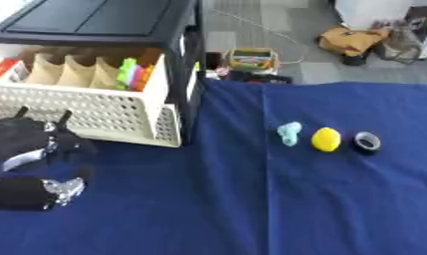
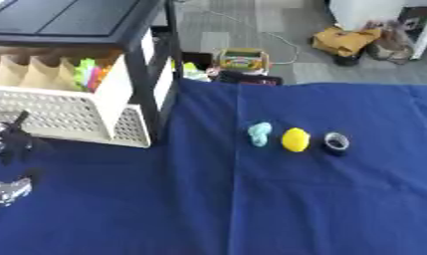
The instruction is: Pick up objects from table and place into drawer.
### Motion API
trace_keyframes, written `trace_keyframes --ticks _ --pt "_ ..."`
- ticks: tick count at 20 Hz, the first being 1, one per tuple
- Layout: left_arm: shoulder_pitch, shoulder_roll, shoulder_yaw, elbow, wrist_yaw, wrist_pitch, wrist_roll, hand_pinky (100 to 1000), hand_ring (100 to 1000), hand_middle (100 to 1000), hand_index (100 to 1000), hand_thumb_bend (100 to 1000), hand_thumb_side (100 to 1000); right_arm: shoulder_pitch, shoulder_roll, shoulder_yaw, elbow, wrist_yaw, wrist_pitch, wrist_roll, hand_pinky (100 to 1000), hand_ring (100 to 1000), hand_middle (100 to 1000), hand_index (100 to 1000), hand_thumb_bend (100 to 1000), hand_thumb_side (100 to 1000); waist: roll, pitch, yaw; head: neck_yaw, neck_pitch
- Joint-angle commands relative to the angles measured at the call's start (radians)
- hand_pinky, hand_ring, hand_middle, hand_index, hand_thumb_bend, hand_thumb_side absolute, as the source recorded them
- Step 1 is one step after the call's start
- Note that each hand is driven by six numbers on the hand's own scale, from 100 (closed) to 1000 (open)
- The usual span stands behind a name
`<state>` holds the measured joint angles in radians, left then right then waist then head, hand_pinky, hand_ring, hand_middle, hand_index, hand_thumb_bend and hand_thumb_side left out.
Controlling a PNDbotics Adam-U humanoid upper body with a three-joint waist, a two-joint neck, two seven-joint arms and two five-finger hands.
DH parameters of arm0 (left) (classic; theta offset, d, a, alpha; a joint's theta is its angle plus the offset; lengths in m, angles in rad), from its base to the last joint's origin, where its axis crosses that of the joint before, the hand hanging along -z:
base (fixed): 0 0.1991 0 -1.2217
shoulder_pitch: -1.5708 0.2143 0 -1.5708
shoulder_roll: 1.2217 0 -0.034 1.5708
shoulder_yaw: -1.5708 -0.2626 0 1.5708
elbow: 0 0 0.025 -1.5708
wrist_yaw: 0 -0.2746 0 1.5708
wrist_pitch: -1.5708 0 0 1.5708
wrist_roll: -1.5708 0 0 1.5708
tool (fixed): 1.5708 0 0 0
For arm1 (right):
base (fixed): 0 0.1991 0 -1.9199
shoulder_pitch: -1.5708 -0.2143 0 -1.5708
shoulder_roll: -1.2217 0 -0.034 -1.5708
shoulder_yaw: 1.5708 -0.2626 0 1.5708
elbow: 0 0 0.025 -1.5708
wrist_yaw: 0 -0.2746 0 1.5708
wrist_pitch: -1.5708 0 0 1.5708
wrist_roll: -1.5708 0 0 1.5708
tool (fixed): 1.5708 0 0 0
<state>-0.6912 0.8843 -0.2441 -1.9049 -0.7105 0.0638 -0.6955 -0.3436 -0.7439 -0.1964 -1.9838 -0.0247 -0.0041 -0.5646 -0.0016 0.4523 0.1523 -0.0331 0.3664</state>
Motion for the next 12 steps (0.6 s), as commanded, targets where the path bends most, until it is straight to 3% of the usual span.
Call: trace_keyframes --ticks 1,12 --pt "-0.022 0.012 0.012 0.006 -0.018 -0.002 0.015 617 550 591 871 100 924 -0.012 -0.018 -0.011 -0.016 0.0 0.005 0.001 643 744 535 789 100 1000 0.002 -0.019 0.0 -0.004 -0.017" --pt "-0.094 -0.05 -0.015 0.089 -0.001 0.008 0.074 648 523 579 871 100 925 -0.012 -0.011 -0.011 -0.016 0.001 0.008 0.011 644 744 532 782 100 1000 0.001 -0.02 -0.005 -0.009 -0.027"
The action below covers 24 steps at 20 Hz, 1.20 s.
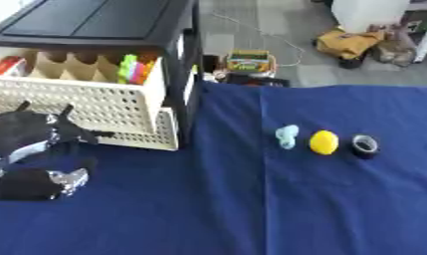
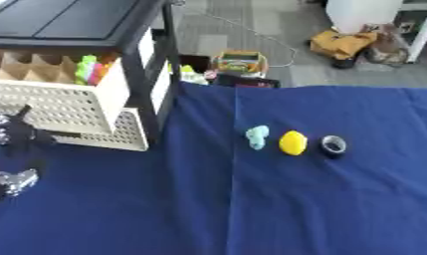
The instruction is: Pick up objects from table and place into drawer.
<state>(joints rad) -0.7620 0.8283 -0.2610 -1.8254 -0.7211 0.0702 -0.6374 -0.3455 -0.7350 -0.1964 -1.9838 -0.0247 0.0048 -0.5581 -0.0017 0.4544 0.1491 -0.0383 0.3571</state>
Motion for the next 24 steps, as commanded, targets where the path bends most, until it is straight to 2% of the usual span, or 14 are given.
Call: trace_keyframes --ticks 1,14,24 --pt "-0.027 0.002 0.0 0.016 0.011 0.002 0.02 648 524 580 871 100 925 -0.009 -0.02 -0.011 -0.016 0.001 0.0 0.005 644 744 531 779 100 1000 0.001 -0.022 -0.002 -0.005 -0.019" --pt "-0.091 -0.072 -0.011 0.137 -0.015 0.014 0.109 664 510 584 878 100 888 -0.004 -0.012 -0.012 -0.016 0.0 0.001 0.013 645 740 527 773 100 1000 0.003 -0.02 -0.009 -0.003 -0.029" --pt "-0.114 -0.102 -0.014 0.195 -0.032 0.027 0.18 675 497 600 900 100 889 -0.002 -0.008 -0.013 -0.016 0.0 0.0 0.017 646 740 525 770 100 1000 0.003 -0.018 -0.011 0.001 -0.034"
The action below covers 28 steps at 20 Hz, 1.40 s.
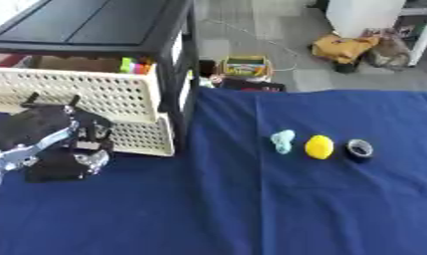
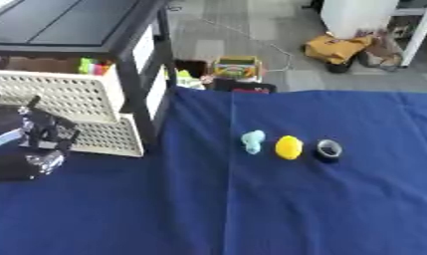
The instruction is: Pick up objects from table and place into drawer.
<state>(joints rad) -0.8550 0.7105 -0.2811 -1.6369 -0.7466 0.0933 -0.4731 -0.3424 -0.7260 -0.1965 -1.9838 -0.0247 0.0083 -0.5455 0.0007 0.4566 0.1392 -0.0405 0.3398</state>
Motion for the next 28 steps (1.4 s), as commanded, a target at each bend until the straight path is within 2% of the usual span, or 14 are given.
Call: trace_keyframes --ticks 1,11,15,19,23,26,28 --pt "-0.022 0.013 0.005 0.011 -0.008 0.005 0.02 675 494 600 905 100 888 -0.005 -0.016 -0.013 -0.016 -0.001 -0.004 0.004 646 739 525 770 100 1000 0.0 -0.02 -0.001 0.003 -0.017" --pt "-0.038 -0.01 -0.005 0.041 0.012 0.002 0.047 680 477 592 950 100 904 -0.004 -0.01 -0.015 -0.016 -0.002 0.0 0.012 647 740 523 770 100 1000 -0.001 -0.019 -0.005 0.007 -0.022" --pt "-0.024 -0.006 -0.011 0.027 0.032 -0.007 0.012 650 446 546 887 100 940 0.0 -0.008 -0.017 -0.016 -0.002 0.0 0.012 646 739 522 770 100 1000 -0.002 -0.02 -0.001 0.005 -0.019" --pt "0.01 0.019 -0.011 -0.039 0.042 -0.03 -0.042 628 429 535 862 100 949 0.002 -0.007 -0.02 -0.016 -0.002 0.001 0.01 646 739 522 770 100 1000 -0.005 -0.022 0.008 0.001 -0.016" --pt "0.064 0.043 0.009 -0.13 0.066 -0.046 -0.086 566 331 474 799 100 984 0.004 -0.007 -0.023 -0.016 -0.003 0.001 0.008 646 739 521 769 100 1000 -0.009 -0.027 0.018 -0.008 -0.013" --pt "0.094 0.055 0.022 -0.193 0.099 -0.04 -0.122 514 261 454 787 100 1000 0.005 -0.007 -0.023 -0.016 -0.005 0.0 0.008 646 739 521 768 100 1000 -0.01 -0.034 0.022 -0.017 -0.01" --pt "0.112 0.062 0.029 -0.235 0.119 -0.022 -0.149 505 255 448 783 100 1000 0.005 -0.007 -0.022 -0.016 -0.007 0.0 0.01 646 739 521 768 100 1000 -0.01 -0.038 0.022 -0.018 -0.011"
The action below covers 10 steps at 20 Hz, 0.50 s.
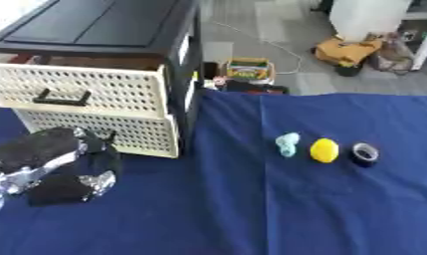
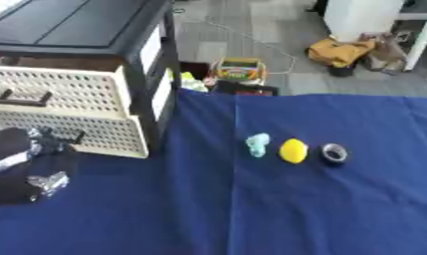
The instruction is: Pick up objects from table and place into drawer.
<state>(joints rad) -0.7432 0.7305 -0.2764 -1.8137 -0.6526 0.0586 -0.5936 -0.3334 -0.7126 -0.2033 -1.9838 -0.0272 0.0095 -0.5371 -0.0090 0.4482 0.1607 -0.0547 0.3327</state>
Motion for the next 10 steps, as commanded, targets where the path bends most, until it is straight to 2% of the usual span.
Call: trace_keyframes --ticks 1,5,7,10 --pt "0.01 0.044 0.027 -0.077 0.037 0.022 -0.042 497 247 435 776 100 1000 -0.004 -0.02 -0.015 -0.016 -0.005 -0.001 0.003 646 739 521 769 100 1000 0.0 -0.032 0.001 -0.005 -0.004" --pt "0.052 0.049 0.048 -0.161 0.091 0.042 -0.083 497 234 421 769 100 1000 -0.002 -0.021 -0.018 -0.016 -0.008 -0.003 0.003 646 738 521 768 100 1000 -0.004 -0.04 0.004 -0.01 -0.002" --pt "0.065 0.038 0.065 -0.18 0.119 0.039 -0.077 525 232 418 767 100 1000 -0.002 -0.022 -0.018 -0.016 -0.009 -0.005 0.003 647 739 521 768 100 1000 -0.004 -0.044 0.004 -0.02 0.002" --pt "0.072 -0.001 0.103 -0.186 0.163 0.013 -0.04 644 285 448 793 100 1000 -0.001 -0.024 -0.02 -0.016 -0.01 -0.009 0.001 646 739 523 768 100 1000 -0.006 -0.047 0.004 -0.038 0.011"
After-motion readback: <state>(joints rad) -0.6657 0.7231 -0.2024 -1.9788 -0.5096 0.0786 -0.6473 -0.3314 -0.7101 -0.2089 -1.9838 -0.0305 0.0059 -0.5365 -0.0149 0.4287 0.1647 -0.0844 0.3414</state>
